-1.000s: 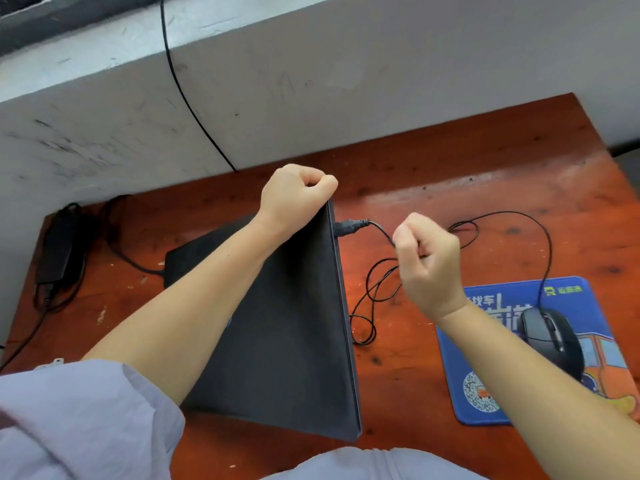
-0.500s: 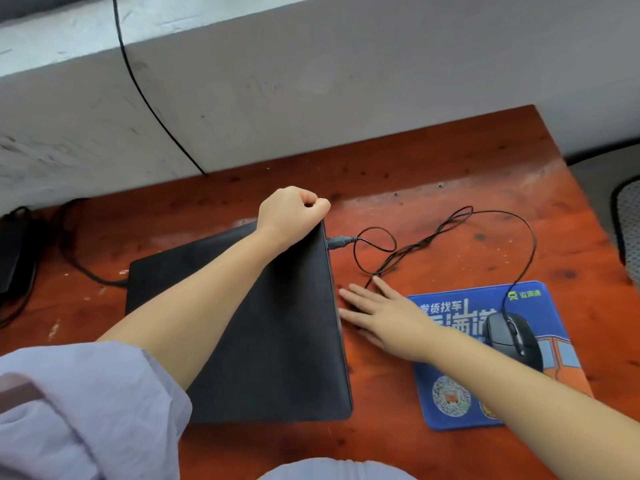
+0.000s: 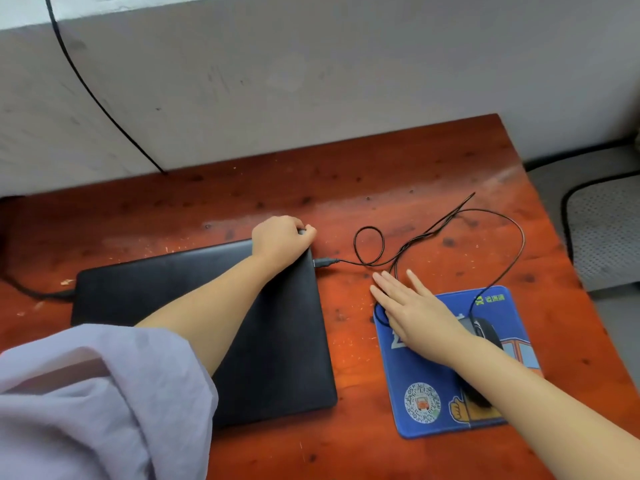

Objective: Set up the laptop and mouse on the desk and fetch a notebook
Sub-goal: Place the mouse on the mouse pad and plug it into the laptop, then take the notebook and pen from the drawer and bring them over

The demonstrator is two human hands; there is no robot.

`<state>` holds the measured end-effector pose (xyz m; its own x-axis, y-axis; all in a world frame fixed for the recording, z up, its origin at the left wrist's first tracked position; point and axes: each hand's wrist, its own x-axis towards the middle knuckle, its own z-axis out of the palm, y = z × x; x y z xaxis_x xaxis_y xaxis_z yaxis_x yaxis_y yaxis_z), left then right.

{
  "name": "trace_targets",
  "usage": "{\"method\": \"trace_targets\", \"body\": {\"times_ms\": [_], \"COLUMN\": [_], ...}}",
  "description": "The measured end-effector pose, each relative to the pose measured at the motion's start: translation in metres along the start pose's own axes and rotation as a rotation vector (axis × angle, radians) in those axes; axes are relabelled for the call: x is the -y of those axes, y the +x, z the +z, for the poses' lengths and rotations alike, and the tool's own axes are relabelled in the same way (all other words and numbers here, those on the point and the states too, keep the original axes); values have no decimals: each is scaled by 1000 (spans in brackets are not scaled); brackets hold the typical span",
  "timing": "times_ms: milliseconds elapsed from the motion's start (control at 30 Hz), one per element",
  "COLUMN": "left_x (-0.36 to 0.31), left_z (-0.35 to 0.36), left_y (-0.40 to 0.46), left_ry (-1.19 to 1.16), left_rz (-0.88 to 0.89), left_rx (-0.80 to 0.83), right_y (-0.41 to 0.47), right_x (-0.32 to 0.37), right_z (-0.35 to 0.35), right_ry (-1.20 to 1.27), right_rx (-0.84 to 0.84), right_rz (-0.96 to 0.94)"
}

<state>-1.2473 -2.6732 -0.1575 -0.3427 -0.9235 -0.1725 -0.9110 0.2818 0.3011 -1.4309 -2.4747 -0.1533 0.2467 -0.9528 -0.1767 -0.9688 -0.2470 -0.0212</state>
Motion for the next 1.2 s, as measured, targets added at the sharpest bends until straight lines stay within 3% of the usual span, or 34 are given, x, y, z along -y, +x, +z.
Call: {"method": "trace_targets", "body": {"times_ms": [233,333,433,567,733,1000,1200], "left_x": [-7,-18,-20,-13,-34,-84,-101], "left_z": [2,-8,-23,-46,-52,-4,38], "left_y": [-15,-28,-44,-70,-115,-239,-355], "left_ry": [114,155,171,102,7,79,230], "left_rz": [110,144,211,283,431,941,1213], "left_rx": [-24,52,110,131,192,390,595], "right_y": [0,0,4,-5,-70,-238,-337], "right_x": [4,7,12,8,21,158,280], "right_z": [6,3,-16,-54,-67,-20,26], "right_ry": [87,99,301,622,682,620,721], "right_rx": [143,214,222,-50,-237,-383,-213], "right_rz": [18,54,161,457,733,1179,1458]}}
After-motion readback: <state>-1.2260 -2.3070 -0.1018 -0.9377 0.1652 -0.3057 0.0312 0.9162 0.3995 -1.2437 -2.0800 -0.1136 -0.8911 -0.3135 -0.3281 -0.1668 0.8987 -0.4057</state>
